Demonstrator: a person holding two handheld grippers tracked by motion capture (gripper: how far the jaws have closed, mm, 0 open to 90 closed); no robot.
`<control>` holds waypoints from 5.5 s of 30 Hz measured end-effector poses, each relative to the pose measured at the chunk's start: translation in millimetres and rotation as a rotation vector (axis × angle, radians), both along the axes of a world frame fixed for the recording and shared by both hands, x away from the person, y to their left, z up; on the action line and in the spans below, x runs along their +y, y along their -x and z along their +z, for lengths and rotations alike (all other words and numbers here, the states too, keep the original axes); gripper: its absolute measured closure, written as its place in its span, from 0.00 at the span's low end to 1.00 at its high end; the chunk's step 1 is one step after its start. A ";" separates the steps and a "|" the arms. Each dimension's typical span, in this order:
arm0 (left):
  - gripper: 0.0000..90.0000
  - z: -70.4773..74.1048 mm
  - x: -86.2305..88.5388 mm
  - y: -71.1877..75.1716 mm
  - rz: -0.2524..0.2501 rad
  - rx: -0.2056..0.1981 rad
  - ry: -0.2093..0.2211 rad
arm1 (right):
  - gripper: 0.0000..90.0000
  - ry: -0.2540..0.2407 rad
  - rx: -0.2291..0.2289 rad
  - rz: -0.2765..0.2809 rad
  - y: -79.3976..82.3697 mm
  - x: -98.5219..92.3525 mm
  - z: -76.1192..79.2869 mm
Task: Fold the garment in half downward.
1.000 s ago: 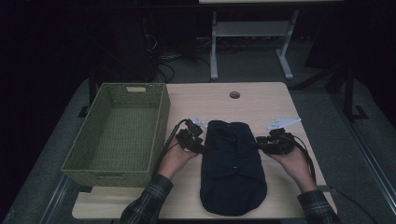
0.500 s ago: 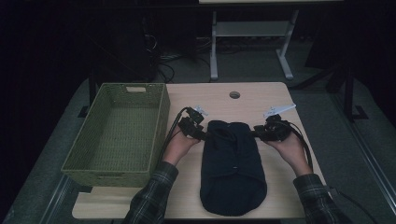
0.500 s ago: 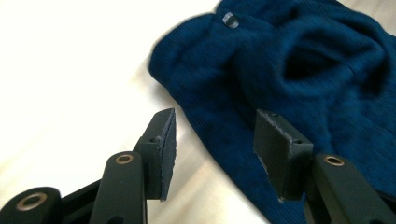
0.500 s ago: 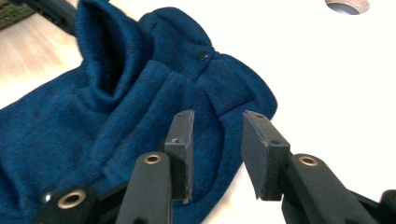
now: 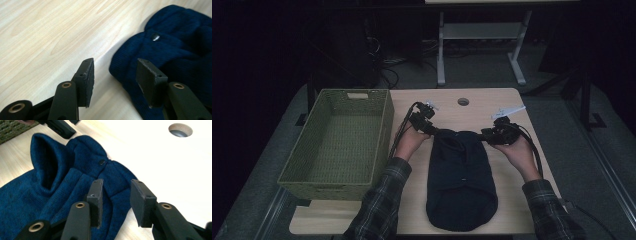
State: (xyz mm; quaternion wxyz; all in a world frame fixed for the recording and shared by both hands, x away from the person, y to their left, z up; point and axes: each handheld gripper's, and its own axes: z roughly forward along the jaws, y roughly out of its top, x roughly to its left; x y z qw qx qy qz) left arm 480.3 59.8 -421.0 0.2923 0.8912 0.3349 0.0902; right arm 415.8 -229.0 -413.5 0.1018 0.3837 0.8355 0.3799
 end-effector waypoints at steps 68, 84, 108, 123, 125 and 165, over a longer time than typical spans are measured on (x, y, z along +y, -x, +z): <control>0.91 7.8 12.7 -2.1 -0.008 0.036 0.090 | 0.94 0.042 -0.010 -0.020 -43.5 16.7 -3.6; 0.91 53.7 15.9 0.8 0.000 -0.072 0.122 | 0.94 0.019 -0.123 -0.023 -38.0 14.3 35.6; 0.90 93.2 17.0 26.9 -0.012 -0.212 0.121 | 0.93 0.017 -0.269 -0.036 -18.4 17.3 74.1; 0.89 81.8 20.4 63.9 -0.048 -0.208 0.125 | 0.91 0.008 -0.270 -0.001 13.4 15.2 58.1; 0.89 80.0 20.8 69.0 -0.058 -0.211 0.118 | 0.90 0.005 -0.263 0.004 18.2 14.8 55.3; 0.88 51.8 36.8 134.8 -0.189 -0.075 0.161 | 0.88 -0.027 -0.175 0.119 99.9 11.3 27.6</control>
